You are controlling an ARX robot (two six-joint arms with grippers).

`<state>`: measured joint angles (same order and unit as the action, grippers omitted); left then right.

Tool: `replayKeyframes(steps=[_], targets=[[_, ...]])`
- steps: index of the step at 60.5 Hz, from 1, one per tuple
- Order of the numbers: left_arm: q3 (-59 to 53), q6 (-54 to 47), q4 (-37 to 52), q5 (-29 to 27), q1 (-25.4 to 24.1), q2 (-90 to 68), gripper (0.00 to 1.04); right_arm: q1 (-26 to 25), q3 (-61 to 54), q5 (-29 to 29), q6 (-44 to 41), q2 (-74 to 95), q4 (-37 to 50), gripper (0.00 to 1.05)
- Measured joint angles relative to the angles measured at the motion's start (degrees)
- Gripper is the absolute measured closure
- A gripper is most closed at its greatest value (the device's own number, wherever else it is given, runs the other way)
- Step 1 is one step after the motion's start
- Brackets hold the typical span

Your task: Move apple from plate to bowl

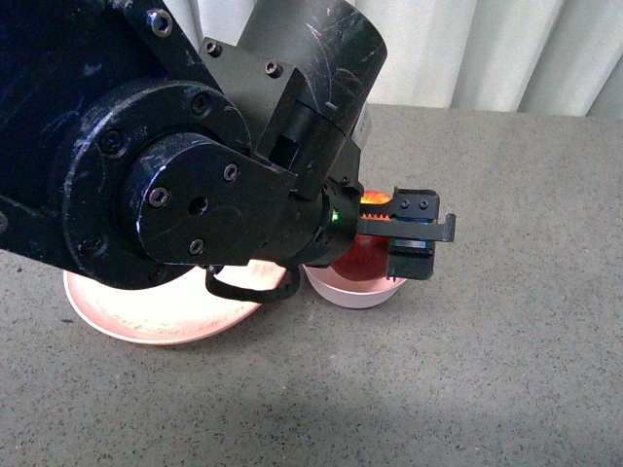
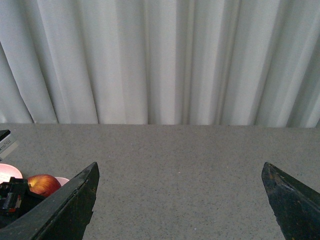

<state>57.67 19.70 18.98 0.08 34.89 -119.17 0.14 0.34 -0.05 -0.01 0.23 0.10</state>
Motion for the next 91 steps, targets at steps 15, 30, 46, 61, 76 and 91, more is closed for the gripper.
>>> replayKeyframes(steps=[15, 30, 46, 61, 76, 91], targets=[[-1.4, 0.3, 2.2, 0.1, -0.1, 2.0, 0.07, 0.0, 0.0, 0.0, 0.0, 0.0, 0.0, 0.09], [-10.3, 1.9, 13.4, -4.7, -2.1, 12.1, 0.07, 0.0, 0.0, 0.0, 0.0, 0.0, 0.0, 0.09], [-23.5, -0.6, 16.9, -10.3, -5.1, 24.6, 0.07, 0.0, 0.0, 0.0, 0.0, 0.0, 0.0, 0.09], [-33.8, -8.0, 28.3, -20.2, -5.2, 29.4, 0.16, 0.0, 0.0, 0.0, 0.0, 0.0, 0.0, 0.09], [-46.7, -17.9, 49.7, -21.3, -13.0, 38.8, 0.60, 0.0, 0.0, 0.1, 0.0, 0.0, 0.0, 0.09], [-52.1, -18.8, 38.9, -14.8, -19.8, 54.7, 1.01, 0.0, 0.0, 0.0, 0.0, 0.0, 0.0, 0.09]])
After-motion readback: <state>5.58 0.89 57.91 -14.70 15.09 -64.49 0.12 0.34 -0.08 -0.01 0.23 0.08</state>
